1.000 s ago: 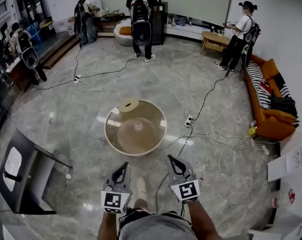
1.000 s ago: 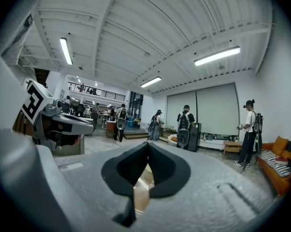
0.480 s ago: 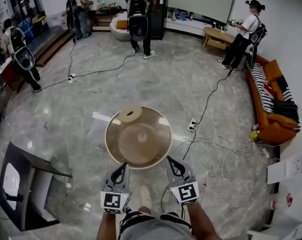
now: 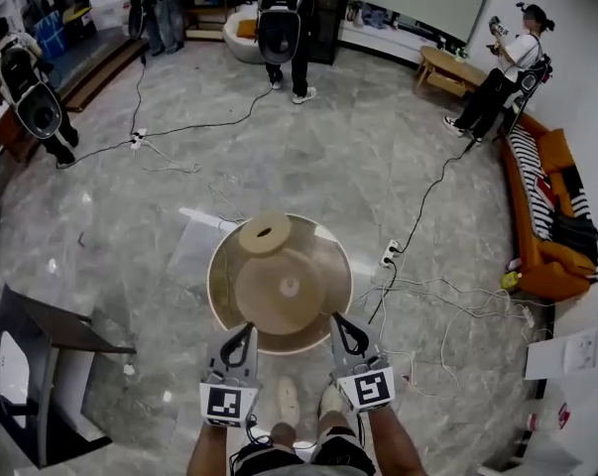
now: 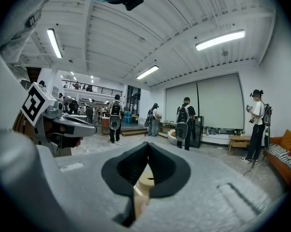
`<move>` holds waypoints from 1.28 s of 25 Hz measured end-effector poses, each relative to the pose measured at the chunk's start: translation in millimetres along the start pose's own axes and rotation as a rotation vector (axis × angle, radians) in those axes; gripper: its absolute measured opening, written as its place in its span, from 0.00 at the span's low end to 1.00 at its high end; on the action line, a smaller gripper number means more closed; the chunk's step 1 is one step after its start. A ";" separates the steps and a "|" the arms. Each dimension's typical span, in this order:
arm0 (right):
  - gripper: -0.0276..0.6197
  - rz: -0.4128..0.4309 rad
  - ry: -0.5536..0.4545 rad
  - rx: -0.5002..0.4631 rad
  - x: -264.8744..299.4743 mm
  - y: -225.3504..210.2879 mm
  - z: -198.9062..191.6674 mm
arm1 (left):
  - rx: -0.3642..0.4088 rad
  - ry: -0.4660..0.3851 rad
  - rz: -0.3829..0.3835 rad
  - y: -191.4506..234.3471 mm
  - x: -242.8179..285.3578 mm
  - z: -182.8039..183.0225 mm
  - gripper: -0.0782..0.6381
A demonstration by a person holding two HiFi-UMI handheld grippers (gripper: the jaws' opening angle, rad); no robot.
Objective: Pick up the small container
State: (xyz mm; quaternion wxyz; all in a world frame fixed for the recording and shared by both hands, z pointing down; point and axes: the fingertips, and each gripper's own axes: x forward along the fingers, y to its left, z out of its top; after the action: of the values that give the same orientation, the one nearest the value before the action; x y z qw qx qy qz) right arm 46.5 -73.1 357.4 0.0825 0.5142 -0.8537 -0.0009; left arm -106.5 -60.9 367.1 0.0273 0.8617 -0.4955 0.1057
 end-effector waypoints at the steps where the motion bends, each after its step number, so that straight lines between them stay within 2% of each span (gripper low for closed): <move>1: 0.04 0.004 0.008 0.002 11.7 -3.8 -7.6 | -0.003 0.004 0.003 5.5 10.3 -5.9 0.13; 4: 0.04 0.022 0.028 0.010 44.9 -10.9 -37.2 | -0.050 0.024 0.025 18.3 36.9 -26.9 0.13; 7: 0.04 0.058 0.038 0.023 78.7 -10.5 -68.3 | -0.047 0.040 0.044 35.0 61.6 -62.1 0.13; 10: 0.04 0.098 0.079 0.020 112.9 -10.8 -109.6 | -0.122 0.069 0.080 49.2 91.2 -94.4 0.13; 13: 0.04 0.137 0.113 0.025 141.7 -13.3 -153.8 | -0.151 0.087 0.094 55.0 119.5 -130.8 0.13; 20: 0.04 0.210 0.171 0.051 190.6 -17.0 -252.2 | -0.180 0.128 0.117 58.0 173.1 -215.9 0.13; 32: 0.05 0.295 0.231 0.041 250.3 -10.3 -378.9 | -0.234 0.195 0.161 70.1 218.9 -335.7 0.13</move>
State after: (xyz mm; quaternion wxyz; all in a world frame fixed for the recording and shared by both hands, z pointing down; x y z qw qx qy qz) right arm -5.3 -266.2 765.3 0.1685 0.3816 -0.9046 0.0878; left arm -112.3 -231.2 736.6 0.1667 0.7959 -0.5669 0.1321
